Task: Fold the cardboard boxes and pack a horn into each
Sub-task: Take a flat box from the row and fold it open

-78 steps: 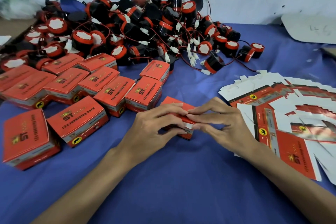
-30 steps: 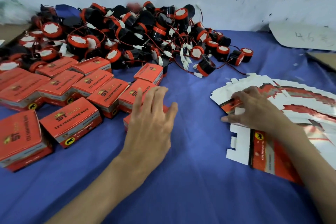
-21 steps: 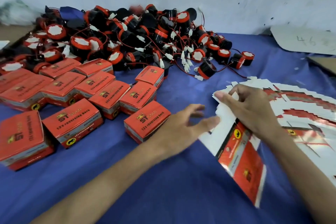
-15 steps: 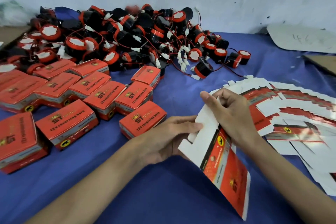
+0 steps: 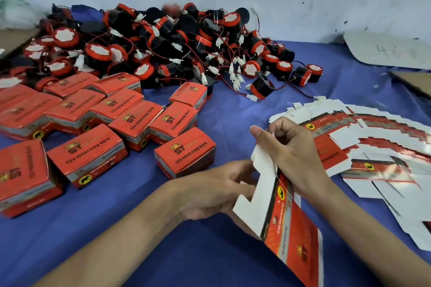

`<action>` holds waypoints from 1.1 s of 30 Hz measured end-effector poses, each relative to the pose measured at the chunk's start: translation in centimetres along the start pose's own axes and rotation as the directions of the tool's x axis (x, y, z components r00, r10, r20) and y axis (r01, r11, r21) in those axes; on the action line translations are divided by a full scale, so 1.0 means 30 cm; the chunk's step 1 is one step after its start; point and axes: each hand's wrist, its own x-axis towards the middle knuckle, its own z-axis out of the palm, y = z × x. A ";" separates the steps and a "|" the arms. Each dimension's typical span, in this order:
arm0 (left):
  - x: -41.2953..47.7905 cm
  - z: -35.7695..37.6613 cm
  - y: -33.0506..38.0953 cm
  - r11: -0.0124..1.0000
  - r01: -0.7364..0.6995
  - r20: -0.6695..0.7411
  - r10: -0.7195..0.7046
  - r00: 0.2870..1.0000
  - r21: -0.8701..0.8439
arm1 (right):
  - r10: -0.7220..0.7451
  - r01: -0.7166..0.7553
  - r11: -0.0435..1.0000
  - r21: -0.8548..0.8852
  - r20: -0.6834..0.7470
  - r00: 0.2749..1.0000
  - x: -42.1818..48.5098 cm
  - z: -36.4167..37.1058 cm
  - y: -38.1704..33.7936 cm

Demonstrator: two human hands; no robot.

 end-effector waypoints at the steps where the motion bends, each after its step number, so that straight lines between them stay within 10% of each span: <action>1: -0.004 0.001 0.000 0.999 -0.005 -0.027 0.006 1.000 0.052 | -0.026 0.026 1.000 -0.007 0.008 1.000 0.000 0.001 -0.003; 12: -0.023 -0.042 0.047 0.995 -0.051 -0.402 0.079 0.912 0.081 | -0.176 0.186 0.982 0.025 0.476 0.862 -0.014 -0.024 -0.045; 22: 0.010 0.054 0.031 0.794 -0.493 -0.611 0.597 0.520 0.355 | -0.163 0.129 0.951 0.282 0.101 0.981 -0.028 -0.005 -0.053; 33: 0.022 0.051 -0.009 0.629 -0.293 -0.598 0.776 0.199 0.720 | -0.116 0.140 0.837 0.529 -0.077 0.990 -0.067 0.071 -0.021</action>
